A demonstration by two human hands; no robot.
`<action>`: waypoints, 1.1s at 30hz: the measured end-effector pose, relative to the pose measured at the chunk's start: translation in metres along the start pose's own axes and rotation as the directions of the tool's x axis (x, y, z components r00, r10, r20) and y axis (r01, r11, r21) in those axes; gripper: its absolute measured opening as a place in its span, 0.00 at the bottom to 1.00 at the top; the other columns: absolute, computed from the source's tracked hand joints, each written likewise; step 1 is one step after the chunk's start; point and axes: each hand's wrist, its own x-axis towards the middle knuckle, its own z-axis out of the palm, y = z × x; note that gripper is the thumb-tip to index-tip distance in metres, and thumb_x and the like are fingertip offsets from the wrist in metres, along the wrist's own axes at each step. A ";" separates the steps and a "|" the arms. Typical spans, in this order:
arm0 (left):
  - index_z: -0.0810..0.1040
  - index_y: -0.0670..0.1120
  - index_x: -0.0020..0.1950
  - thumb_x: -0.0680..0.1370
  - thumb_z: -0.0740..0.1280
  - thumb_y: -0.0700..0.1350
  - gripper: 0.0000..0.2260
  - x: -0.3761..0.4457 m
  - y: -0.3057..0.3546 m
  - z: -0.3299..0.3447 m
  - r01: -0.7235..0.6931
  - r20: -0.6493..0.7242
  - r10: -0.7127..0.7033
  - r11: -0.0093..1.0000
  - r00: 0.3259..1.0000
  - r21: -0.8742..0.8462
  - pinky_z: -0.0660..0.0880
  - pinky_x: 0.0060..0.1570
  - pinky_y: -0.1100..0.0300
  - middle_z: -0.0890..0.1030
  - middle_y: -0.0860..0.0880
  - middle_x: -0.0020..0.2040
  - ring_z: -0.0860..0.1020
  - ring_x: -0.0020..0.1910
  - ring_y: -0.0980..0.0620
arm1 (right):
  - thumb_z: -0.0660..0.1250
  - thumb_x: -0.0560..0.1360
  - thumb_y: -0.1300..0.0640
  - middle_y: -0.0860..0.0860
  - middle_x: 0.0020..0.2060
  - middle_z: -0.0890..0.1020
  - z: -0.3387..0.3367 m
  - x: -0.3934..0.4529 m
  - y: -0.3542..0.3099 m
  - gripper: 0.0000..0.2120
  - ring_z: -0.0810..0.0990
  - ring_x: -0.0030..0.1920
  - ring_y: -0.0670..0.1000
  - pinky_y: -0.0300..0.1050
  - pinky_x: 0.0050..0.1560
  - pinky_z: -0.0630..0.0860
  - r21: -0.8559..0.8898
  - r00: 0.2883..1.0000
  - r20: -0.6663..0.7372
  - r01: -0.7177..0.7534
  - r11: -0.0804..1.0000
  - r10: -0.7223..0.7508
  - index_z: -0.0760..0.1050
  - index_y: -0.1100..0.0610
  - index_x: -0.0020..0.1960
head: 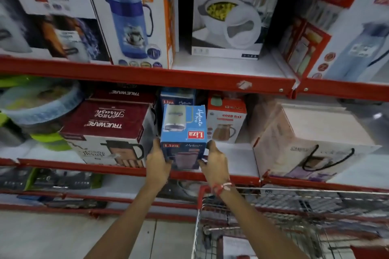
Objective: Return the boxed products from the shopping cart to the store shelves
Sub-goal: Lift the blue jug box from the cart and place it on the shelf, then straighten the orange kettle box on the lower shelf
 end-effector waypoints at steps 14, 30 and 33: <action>0.70 0.34 0.60 0.71 0.69 0.38 0.20 0.019 -0.042 0.036 0.291 -0.015 -0.291 0.952 0.957 0.090 0.74 0.52 0.48 0.78 0.35 0.57 0.77 0.55 0.36 | 0.65 0.74 0.60 0.56 0.54 0.81 0.031 0.013 0.044 0.14 0.81 0.51 0.57 0.49 0.53 0.80 -0.093 1.000 -0.005 0.010 0.996 -0.010 0.71 0.57 0.59; 0.78 0.45 0.50 0.76 0.65 0.46 0.07 -0.248 -0.031 0.203 0.482 0.762 -0.487 0.835 0.426 0.265 0.78 0.42 0.61 0.81 0.49 0.45 0.79 0.43 0.52 | 0.63 0.71 0.38 0.63 0.72 0.61 -0.016 -0.201 0.286 0.45 0.61 0.72 0.63 0.59 0.73 0.61 -0.243 0.453 0.215 -0.833 0.497 0.865 0.47 0.59 0.76; 0.74 0.46 0.61 0.76 0.65 0.47 0.14 -0.269 -0.039 0.212 0.449 0.872 -0.443 0.835 0.206 0.318 0.79 0.54 0.55 0.81 0.48 0.56 0.79 0.53 0.51 | 0.73 0.68 0.51 0.55 0.46 0.79 -0.025 -0.207 0.286 0.32 0.80 0.48 0.57 0.53 0.53 0.78 -0.001 0.411 0.340 -0.899 0.437 0.846 0.61 0.63 0.64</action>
